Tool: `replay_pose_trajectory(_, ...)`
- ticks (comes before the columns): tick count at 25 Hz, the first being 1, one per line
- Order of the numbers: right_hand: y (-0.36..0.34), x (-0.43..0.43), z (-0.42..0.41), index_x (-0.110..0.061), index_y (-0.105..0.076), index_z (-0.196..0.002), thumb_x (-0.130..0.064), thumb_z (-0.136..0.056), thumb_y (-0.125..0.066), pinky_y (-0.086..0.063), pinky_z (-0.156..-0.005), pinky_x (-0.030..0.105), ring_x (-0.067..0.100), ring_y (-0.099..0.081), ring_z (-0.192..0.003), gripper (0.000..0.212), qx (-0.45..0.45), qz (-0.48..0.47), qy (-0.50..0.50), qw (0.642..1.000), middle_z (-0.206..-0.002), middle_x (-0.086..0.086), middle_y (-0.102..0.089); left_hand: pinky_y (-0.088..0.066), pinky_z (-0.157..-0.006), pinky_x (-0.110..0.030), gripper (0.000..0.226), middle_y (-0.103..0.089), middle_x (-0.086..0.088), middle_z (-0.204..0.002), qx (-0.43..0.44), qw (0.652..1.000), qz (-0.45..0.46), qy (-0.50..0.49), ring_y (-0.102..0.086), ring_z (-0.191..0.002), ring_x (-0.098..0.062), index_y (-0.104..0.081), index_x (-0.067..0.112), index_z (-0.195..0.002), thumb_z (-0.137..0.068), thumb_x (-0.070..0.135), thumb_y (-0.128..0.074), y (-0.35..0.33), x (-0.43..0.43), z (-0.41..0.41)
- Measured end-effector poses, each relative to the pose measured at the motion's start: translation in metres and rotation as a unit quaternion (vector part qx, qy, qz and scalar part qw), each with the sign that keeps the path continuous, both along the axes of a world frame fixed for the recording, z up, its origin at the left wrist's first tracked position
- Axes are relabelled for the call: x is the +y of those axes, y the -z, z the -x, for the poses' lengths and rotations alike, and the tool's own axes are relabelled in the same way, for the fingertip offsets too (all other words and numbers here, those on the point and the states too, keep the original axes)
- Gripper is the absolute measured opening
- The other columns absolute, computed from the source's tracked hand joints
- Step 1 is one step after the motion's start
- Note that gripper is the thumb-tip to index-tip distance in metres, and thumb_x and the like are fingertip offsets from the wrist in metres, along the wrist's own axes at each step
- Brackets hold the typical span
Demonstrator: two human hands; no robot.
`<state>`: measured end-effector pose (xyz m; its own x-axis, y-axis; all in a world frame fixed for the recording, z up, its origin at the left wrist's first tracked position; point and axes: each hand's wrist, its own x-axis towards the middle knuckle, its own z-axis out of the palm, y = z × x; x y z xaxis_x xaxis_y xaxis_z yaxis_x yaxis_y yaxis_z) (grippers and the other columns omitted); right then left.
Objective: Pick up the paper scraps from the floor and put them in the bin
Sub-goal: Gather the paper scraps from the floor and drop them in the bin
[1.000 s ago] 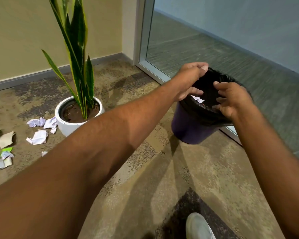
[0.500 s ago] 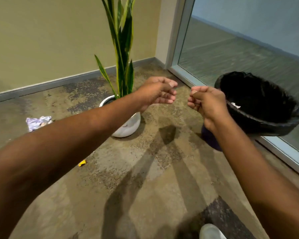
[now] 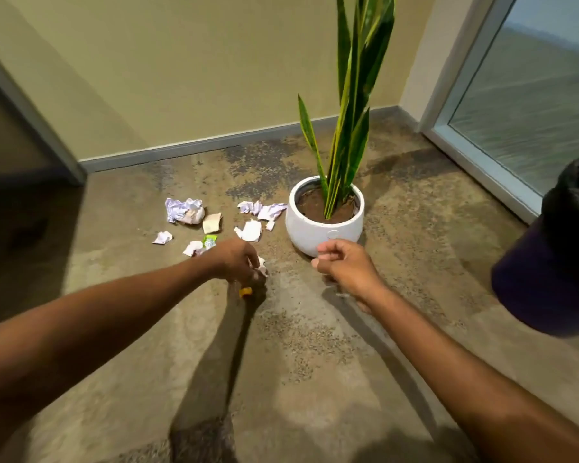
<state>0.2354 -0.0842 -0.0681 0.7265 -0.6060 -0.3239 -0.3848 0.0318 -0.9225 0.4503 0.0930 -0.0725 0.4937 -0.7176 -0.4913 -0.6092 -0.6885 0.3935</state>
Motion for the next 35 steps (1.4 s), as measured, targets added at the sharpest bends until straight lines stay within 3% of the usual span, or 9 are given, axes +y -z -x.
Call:
replay_pose_trajectory(5,0.036,0.038,-0.042,-0.022,-0.068,-0.136,-0.014,-0.087,-0.088,-0.059,-0.099,0.038,0.015,-0.068,-0.111,0.053,0.058,0.083,-0.137,0.985,-0.123,-0.003,-0.067,-0.054,-0.081,-0.034,0.048,-0.075,-0.005,-0.105,-0.033,0.998,-0.001,0.046,-0.069,-0.096,-0.024,-0.075,0.015,-0.117,-0.077,0.033,-0.093,0.042,0.039,0.008)
replay_pose_trajectory(14,0.078,0.066,-0.107,-0.022,-0.057,-0.146,-0.018,-0.092,-0.081,-0.050,-0.102,0.040,0.024,-0.055,-0.129,0.059,0.128,0.326,-0.246,0.904,-0.137,0.004,-0.059,-0.048,-0.074,-0.029,0.026,-0.074,-0.001,-0.097,-0.044,0.990,0.130,-0.044,-0.065,-0.087,-0.019,-0.076,0.016,-0.108,-0.086,0.025,-0.087,0.076,0.046,0.000)
replay_pose_trajectory(17,0.087,0.072,-0.127,-0.018,-0.063,-0.137,-0.028,-0.097,-0.078,-0.051,-0.104,0.043,0.027,-0.052,-0.129,0.044,0.162,0.392,-0.263,0.867,-0.135,0.006,-0.057,-0.052,-0.076,-0.033,0.025,-0.072,-0.001,-0.096,-0.071,0.977,0.161,-0.116,-0.066,-0.090,-0.021,-0.078,0.017,-0.110,-0.088,0.026,-0.086,0.070,0.050,-0.024)
replay_pose_trajectory(20,0.090,0.076,-0.141,-0.016,-0.073,-0.114,-0.010,-0.101,-0.068,-0.059,-0.091,0.045,0.024,-0.061,-0.109,0.016,0.149,0.416,-0.248,0.862,-0.117,0.004,-0.061,-0.057,-0.081,-0.037,0.030,-0.075,0.000,-0.100,-0.083,0.955,0.187,-0.214,-0.068,-0.090,-0.018,-0.079,0.020,-0.116,-0.088,0.027,-0.086,0.062,0.057,-0.054)
replay_pose_trajectory(24,0.088,0.063,-0.161,-0.017,-0.067,-0.082,0.001,-0.100,-0.059,-0.060,-0.070,0.041,0.023,-0.067,-0.082,0.026,0.134,0.378,-0.229,0.887,-0.084,0.002,-0.065,-0.058,-0.084,-0.039,0.043,-0.076,-0.002,-0.099,-0.096,0.932,0.194,-0.291,-0.071,-0.093,-0.022,-0.075,0.019,-0.126,-0.087,0.031,-0.087,0.058,0.064,-0.085)
replay_pose_trajectory(27,0.082,0.047,-0.183,-0.016,-0.076,-0.105,-0.014,-0.100,-0.071,-0.060,-0.084,0.045,0.022,-0.066,-0.096,0.007,0.087,0.409,-0.220,0.881,-0.102,0.004,-0.069,-0.056,-0.089,-0.037,0.065,-0.074,-0.004,-0.109,-0.102,0.937,0.157,-0.294,-0.069,-0.105,-0.024,-0.066,0.018,-0.141,-0.083,0.036,-0.090,0.063,0.067,-0.098)
replay_pose_trajectory(31,0.081,0.037,-0.214,-0.023,-0.046,-0.157,-0.043,-0.077,-0.095,-0.048,-0.105,0.049,0.033,-0.040,-0.139,0.096,0.156,0.449,-0.273,0.837,-0.150,0.012,-0.043,-0.047,-0.111,-0.051,0.118,-0.047,-0.015,-0.146,-0.115,0.959,0.017,-0.258,-0.041,-0.142,-0.036,-0.048,0.021,-0.151,-0.054,0.070,-0.095,0.070,0.079,-0.107)
replay_pose_trajectory(33,0.082,0.038,-0.229,-0.026,-0.037,-0.162,-0.040,-0.074,-0.097,-0.045,-0.109,0.053,0.036,-0.034,-0.146,0.107,0.204,0.420,-0.309,0.828,-0.157,0.015,-0.037,-0.047,-0.113,-0.053,0.127,-0.039,-0.016,-0.149,-0.096,0.967,-0.020,-0.237,-0.036,-0.145,-0.038,-0.042,0.022,-0.154,-0.049,0.067,-0.098,0.073,0.082,-0.108)
replay_pose_trajectory(35,0.083,0.042,-0.242,-0.023,-0.045,-0.158,-0.030,-0.073,-0.099,-0.044,-0.112,0.051,0.038,-0.035,-0.147,0.101,0.222,0.381,-0.325,0.837,-0.156,0.016,-0.037,-0.048,-0.112,-0.048,0.119,-0.039,-0.016,-0.146,-0.088,0.970,0.000,-0.227,-0.041,-0.141,-0.037,-0.045,0.020,-0.152,-0.054,0.055,-0.102,0.079,0.080,-0.110)
